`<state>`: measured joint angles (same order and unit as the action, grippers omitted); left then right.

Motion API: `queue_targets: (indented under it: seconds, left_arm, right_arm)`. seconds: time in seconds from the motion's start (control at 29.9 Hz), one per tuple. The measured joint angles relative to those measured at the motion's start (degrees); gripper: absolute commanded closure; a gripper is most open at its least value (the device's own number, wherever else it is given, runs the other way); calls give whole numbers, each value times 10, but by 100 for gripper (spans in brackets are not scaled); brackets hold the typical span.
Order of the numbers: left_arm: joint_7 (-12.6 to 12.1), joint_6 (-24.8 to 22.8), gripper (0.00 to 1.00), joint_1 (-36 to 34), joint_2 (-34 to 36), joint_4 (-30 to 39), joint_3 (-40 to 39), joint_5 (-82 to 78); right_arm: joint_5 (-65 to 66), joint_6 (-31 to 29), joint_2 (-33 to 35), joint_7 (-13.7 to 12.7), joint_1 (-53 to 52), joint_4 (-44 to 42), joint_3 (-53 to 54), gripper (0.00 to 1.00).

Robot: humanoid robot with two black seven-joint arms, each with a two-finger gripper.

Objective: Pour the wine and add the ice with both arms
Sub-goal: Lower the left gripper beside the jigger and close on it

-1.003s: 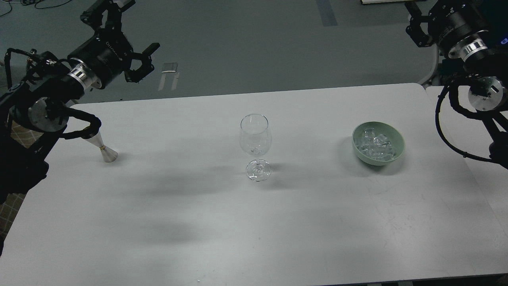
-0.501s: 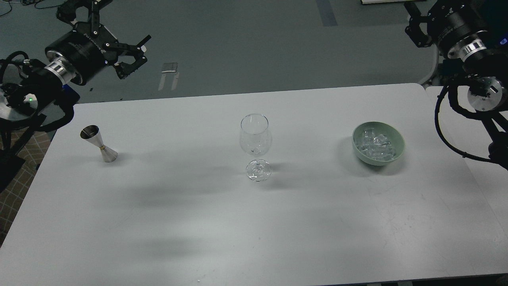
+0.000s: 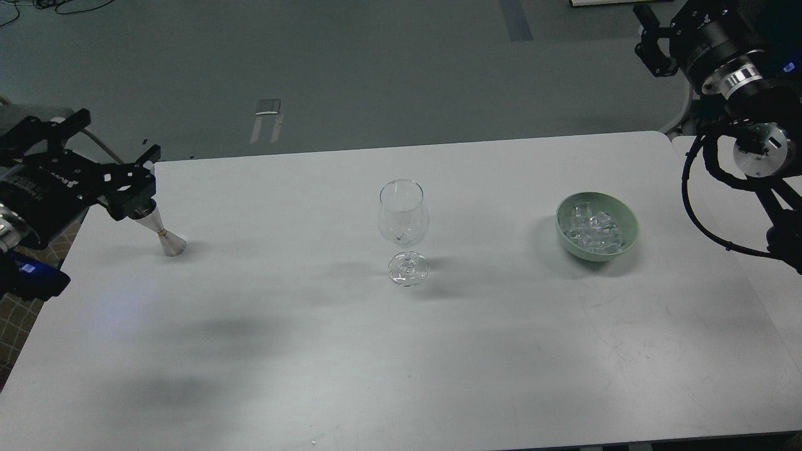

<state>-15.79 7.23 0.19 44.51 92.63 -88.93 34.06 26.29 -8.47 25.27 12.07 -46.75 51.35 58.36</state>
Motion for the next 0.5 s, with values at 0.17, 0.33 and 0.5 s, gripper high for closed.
queue_targets:
  seconds: [0.17,0.33,0.5]
  left_arm:
    - [1,1,1,118,-55,23,-97,0]
    - [6,0,2,170,-118,27,-118,-13]
    - [6,2,2,172,-174,25,-117,-70]
  right_arm:
    - [1,0,-1,0,0,-1,-1,0]
    - [2,0,-4,0,2,-2,-1,0]
    - [6,4,-9,0,3,-3,-1,0]
